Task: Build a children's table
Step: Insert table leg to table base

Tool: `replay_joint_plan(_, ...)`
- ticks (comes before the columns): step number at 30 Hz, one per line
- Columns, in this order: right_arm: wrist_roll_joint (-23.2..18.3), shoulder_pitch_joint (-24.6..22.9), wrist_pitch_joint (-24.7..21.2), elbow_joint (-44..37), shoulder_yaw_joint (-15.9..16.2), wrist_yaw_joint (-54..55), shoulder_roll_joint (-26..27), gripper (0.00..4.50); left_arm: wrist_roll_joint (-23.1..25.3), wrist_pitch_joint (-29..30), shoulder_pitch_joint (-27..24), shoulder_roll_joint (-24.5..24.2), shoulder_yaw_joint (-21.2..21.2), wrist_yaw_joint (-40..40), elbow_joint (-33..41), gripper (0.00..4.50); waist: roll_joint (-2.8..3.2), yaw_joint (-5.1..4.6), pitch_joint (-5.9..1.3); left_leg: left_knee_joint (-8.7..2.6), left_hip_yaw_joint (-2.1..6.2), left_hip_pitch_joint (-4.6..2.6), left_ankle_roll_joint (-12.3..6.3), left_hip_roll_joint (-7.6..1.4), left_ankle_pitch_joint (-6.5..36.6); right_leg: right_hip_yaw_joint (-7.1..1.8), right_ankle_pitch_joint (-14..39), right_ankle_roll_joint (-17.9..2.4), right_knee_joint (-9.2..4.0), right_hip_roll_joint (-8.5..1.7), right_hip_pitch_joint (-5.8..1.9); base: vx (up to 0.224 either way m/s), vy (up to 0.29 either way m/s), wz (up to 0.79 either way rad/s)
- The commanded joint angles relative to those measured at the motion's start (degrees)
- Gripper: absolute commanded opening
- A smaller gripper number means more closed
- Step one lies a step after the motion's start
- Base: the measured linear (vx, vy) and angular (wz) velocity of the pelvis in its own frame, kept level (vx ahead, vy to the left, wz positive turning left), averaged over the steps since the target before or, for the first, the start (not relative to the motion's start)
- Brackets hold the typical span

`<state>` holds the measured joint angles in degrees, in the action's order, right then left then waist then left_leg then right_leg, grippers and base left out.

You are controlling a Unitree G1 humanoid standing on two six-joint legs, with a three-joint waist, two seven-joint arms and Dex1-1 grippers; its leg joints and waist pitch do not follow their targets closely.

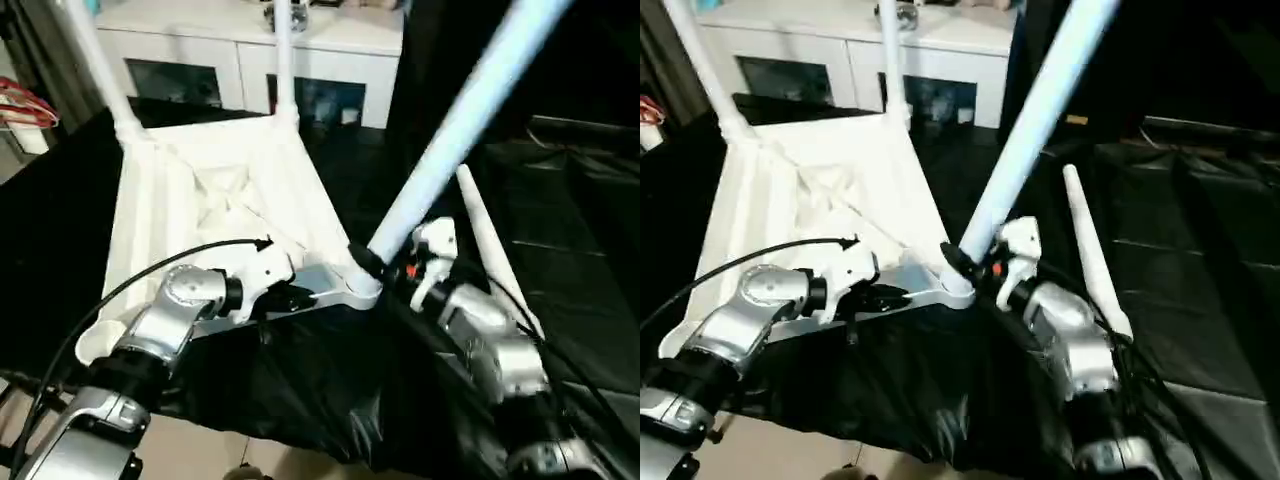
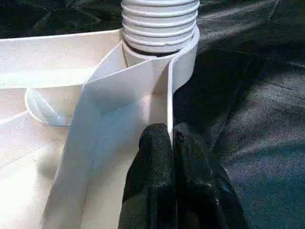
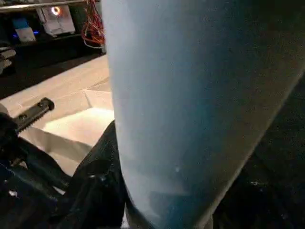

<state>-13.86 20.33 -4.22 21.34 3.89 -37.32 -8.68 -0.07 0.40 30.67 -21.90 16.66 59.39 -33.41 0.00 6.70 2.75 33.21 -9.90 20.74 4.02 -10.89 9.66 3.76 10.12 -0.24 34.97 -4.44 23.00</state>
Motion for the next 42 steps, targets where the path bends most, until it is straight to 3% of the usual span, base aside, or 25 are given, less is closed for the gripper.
replay_joint_plan(1,3.09,-1.67,-1.95,1.49,1.72,0.76,-1.05,1.88,0.17,-0.38,0.10,0.33,-0.69,-2.19,-1.77,0.00,-0.86,0.08,-2.83,-4.60,0.90,-0.67,0.61,-2.02,19.97,-2.64,29.91,-5.45,-6.01,-4.49,-1.71,0.000,0.000,0.00)
replay_joint_plan(9,5.27,0.18,-2.11,3.33,4.82,-0.63,-1.35,1.88,0.87,-1.02,0.28,0.30,-0.52,-1.28,-2.22,0.00,-0.80,-0.06,-2.82,-4.72,1.06,-0.56,0.60,-2.10,20.81,-2.66,29.82,-5.43,-6.02,-4.51,-1.54,0.000,0.000,0.00)
replay_joint_plan(10,5.60,1.07,-2.10,4.49,5.34,-1.37,-1.37,1.88,0.84,-1.08,0.24,0.16,-0.34,-0.77,-2.12,0.00,-0.46,-0.01,-2.78,-4.68,1.09,-0.64,0.67,-2.05,21.06,-2.67,30.64,-5.31,-6.13,-4.60,-1.50,0.000,0.000,0.00)
replay_joint_plan(14,6.15,6.07,-1.80,11.79,6.77,-6.07,-1.02,1.88,0.75,-0.96,-0.34,-0.82,0.81,2.30,-0.75,0.00,-0.76,-0.57,-2.64,-4.78,1.42,-0.47,1.05,-2.04,22.87,-2.39,34.42,-4.78,-6.49,-4.80,-1.63,0.000,0.000,0.00)
replay_joint_plan(16,6.32,6.69,-1.73,13.00,7.22,-7.67,-1.20,1.88,0.89,-1.00,-0.49,-1.16,1.14,3.05,-0.37,0.00,-0.84,-0.73,-2.64,-4.89,1.52,-1.06,1.49,-2.19,24.81,-2.42,34.41,-4.78,-6.55,-4.67,-1.20,0.000,0.000,0.00)
replay_joint_plan(17,6.33,7.14,-1.77,13.93,7.59,-9.09,-1.41,1.88,0.95,-0.96,-0.68,-1.53,1.45,3.95,0.10,0.00,-1.27,-0.88,-2.71,-4.91,1.52,-0.98,1.47,-2.24,25.03,-2.41,34.05,-4.97,-6.48,-4.68,-1.26,0.000,0.000,0.00)
replay_joint_plan(18,6.33,7.14,-1.77,13.93,7.59,-9.09,-1.41,1.88,0.95,-0.96,-0.68,-1.53,1.45,3.95,0.10,0.00,-1.15,-0.83,-2.79,-5.02,1.55,-0.94,1.52,-2.30,24.74,-2.49,32.58,-5.32,-6.30,-4.64,-1.36,0.000,0.000,0.00)
replay_joint_plan(22,5.82,8.08,-1.25,16.57,9.10,-16.08,-2.67,1.88,0.62,-0.53,-1.75,-3.19,2.66,7.63,3.01,0.00,-1.92,-0.80,-3.08,-5.10,1.29,-0.70,1.06,-2.49,23.00,-2.67,26.52,-7.31,-5.55,-4.46,-1.62,0.000,0.000,0.00)
replay_joint_plan(24,5.59,8.08,-0.77,16.83,9.46,-18.49,-3.08,1.88,0.43,-0.75,-1.96,-3.63,2.90,8.61,3.60,0.00,-1.90,-0.67,-3.25,-5.00,1.14,-0.92,0.91,-2.48,22.62,-2.74,24.63,-7.94,-5.40,-4.43,-1.57,0.000,0.000,0.00)
replay_joint_plan(25,5.24,7.75,-0.43,16.50,9.78,-21.09,-3.55,1.88,0.16,-0.90,-2.12,-4.12,3.13,9.80,4.13,0.00,-2.19,-0.53,-3.38,-5.05,0.97,-0.85,0.69,-2.56,21.16,-2.77,20.72,-8.85,-5.07,-4.24,-1.80,0.000,0.000,0.00)
replay_joint_plan(27,5.12,7.60,-0.37,16.29,9.88,-21.91,-3.70,1.88,0.04,-0.90,-2.19,-4.30,3.17,10.24,4.32,0.00,-2.11,-0.31,-3.53,-5.02,0.85,-0.87,0.55,-2.57,19.95,-2.74,17.13,-9.89,-4.60,-4.10,-1.98,0.000,0.000,0.00)
replay_joint_plan(28,5.02,7.20,-0.09,16.10,10.20,-23.66,-4.15,1.88,-0.50,-0.83,-2.24,-4.62,3.19,11.46,4.75,0.00,-2.39,-0.29,-3.53,-5.00,0.78,-0.87,0.44,-2.56,19.53,-2.74,16.33,-10.12,-4.55,-4.03,-2.02,0.000,0.000,0.00)
replay_joint_plan(32,4.32,5.54,0.87,15.02,11.19,-29.02,-5.50,1.88,-1.31,-0.80,-1.88,-5.40,3.35,14.57,5.38,0.00,-2.34,0.36,-3.65,-4.87,0.56,-1.02,0.00,-2.55,17.99,-2.72,14.03,-10.73,-4.30,-4.02,-2.27,0.000,0.000,0.00)
replay_joint_plan(38,4.20,4.38,2.80,14.75,11.40,-32.21,-5.77,1.88,-0.72,-1.02,-0.80,-5.60,2.84,14.15,4.35,0.00,-2.19,1.12,-3.43,-5.18,0.67,-1.33,0.90,-2.63,20.56,-2.71,17.78,-10.11,-4.72,-4.09,-2.19,0.000,0.000,0.00)
replay_joint_plan(40,4.07,4.76,3.06,15.70,10.26,-30.35,-4.98,1.88,-0.81,-0.66,-0.42,-4.86,1.99,12.34,3.81,0.00,-1.86,1.25,-3.44,-5.29,0.85,-1.48,1.54,-2.69,21.95,-2.75,19.29,-9.79,-4.85,-4.15,-2.08,0.000,0.000,0.00)
replay_joint_plan(42,3.96,5.32,3.22,16.80,9.11,-28.34,-4.20,1.88,-1.00,-0.06,-0.26,-4.04,1.25,10.70,3.74,0.00,-1.96,1.20,-3.36,-5.36,0.88,-1.55,1.82,-2.70,22.99,-2.77,19.97,-9.93,-4.93,-4.17,-1.98,0.000,0.000,0.00)
